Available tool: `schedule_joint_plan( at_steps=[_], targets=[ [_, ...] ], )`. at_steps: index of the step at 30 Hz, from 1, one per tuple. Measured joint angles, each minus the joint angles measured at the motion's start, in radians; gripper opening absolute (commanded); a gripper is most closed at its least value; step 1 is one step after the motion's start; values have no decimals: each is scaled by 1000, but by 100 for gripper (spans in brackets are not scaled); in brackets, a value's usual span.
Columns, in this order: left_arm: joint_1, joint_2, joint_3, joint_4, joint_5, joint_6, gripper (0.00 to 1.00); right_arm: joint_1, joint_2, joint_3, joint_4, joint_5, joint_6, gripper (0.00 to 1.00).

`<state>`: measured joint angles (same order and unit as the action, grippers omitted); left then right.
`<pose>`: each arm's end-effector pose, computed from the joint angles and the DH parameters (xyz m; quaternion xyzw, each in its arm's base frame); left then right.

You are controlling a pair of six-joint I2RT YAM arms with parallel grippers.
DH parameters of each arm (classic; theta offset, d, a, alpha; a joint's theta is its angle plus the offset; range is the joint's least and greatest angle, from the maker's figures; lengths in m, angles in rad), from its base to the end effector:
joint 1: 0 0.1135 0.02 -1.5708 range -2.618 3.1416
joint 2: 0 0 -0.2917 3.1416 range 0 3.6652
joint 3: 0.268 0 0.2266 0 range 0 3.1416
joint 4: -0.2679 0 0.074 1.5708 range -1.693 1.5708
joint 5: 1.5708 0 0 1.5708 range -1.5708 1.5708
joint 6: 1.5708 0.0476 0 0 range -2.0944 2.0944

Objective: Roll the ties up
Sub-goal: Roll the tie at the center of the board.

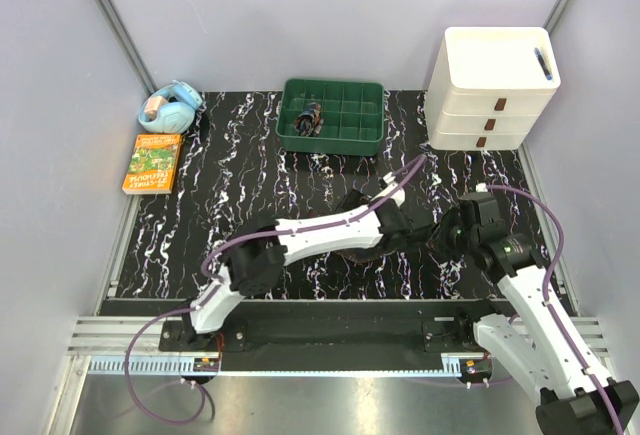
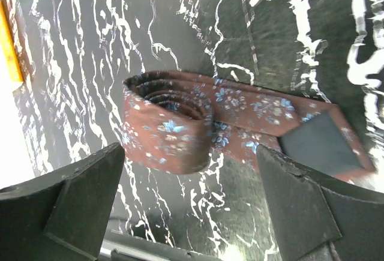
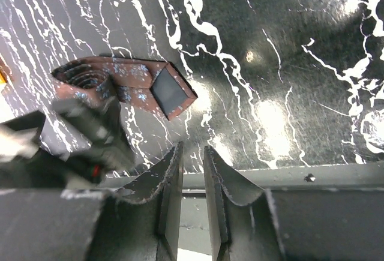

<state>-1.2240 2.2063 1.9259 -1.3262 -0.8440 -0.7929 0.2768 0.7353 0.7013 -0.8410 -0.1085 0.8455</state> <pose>0.1748 -0.3791 0.2399 0.2022 0.8895 0.2321 0.3378 0.0966 0.0328 0.2686 0.2456 0.9062 0.2243 0.2611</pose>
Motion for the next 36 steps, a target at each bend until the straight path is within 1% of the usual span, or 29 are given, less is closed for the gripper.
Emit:
schedule_joint_plan(
  at_steps=[2,5,7,9,12,14,16,19,22,25,28,32,36],
  targets=[
    [-1,-61,-40,43,20,22,98,0,-2,0,8,0,0,28],
    [21,-184,-144,115,71,56,98,0,-3,0,10,-3,1,27],
    [66,-304,-257,194,123,80,97,0,-2,0,19,-15,3,25],
    [148,-439,-384,276,185,107,97,0,5,-4,45,-36,6,24],
    [326,-658,-624,453,301,156,97,0,27,-26,93,-72,8,24],
    [427,-764,-760,549,386,183,98,0,43,-42,116,-92,10,23],
    [491,-840,-879,638,472,216,97,0,55,-55,131,-106,13,23],
    [507,-857,-980,764,595,264,97,0,61,-64,154,-126,16,23],
    [506,-847,-1028,880,709,293,97,0,64,-68,171,-140,16,23],
    [512,-846,-1054,970,783,302,92,0,65,-69,181,-146,16,23],
    [540,-837,-1065,1040,844,305,86,0,65,-74,188,-147,16,23],
    [591,-828,-1103,1114,919,305,85,0,66,-77,191,-148,15,23],
    [615,-817,-1121,1123,953,307,84,0,70,-79,192,-148,15,23]
  ],
)
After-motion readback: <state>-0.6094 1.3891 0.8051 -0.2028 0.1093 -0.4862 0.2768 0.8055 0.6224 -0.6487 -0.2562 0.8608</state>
